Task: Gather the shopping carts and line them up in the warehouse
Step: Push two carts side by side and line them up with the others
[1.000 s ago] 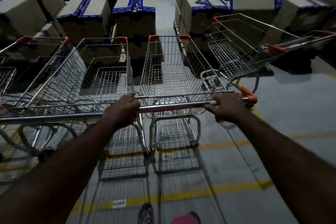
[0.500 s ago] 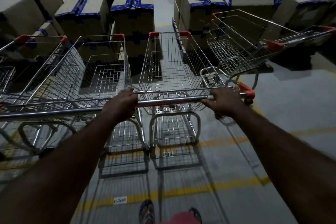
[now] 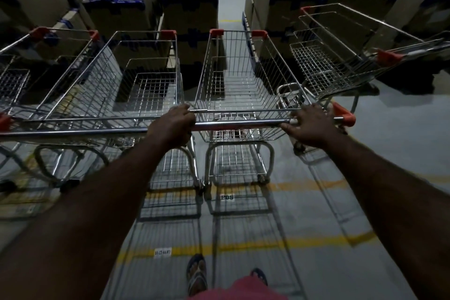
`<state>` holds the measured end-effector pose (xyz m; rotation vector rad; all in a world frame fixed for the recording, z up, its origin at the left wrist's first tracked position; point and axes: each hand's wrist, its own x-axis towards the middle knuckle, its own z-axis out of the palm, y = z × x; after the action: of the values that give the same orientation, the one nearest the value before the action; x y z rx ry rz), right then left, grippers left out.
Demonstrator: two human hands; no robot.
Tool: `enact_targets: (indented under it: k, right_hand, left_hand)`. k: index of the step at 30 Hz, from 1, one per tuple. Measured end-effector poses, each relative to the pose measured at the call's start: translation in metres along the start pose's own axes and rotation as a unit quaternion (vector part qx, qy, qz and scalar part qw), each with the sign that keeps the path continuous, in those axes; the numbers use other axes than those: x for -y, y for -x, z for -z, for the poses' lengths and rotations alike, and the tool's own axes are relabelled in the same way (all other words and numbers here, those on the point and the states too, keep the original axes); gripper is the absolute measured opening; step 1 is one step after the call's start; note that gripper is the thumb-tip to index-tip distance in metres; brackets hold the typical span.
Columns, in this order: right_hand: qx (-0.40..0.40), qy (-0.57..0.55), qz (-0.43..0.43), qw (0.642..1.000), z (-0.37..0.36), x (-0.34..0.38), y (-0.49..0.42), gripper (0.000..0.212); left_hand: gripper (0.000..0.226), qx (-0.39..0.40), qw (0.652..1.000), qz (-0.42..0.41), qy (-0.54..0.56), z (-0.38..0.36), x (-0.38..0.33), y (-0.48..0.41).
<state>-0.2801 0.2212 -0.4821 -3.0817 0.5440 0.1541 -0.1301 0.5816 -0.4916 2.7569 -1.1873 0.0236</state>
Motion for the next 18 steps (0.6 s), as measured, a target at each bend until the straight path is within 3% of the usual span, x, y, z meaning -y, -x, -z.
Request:
enact_targets:
  k: [13, 18]
  right_hand:
    - [0.014, -0.012, 0.008, 1.0, -0.009, 0.013, -0.002, 0.102]
    - [0.045, -0.017, 0.015, 0.999, -0.011, 0.013, -0.001, 0.104]
  left_hand:
    - [0.021, -0.001, 1.0, 0.004, -0.018, -0.015, 0.013, 0.008]
    - [0.024, 0.057, 0.998, 0.038, -0.007, -0.008, 0.006, 0.009]
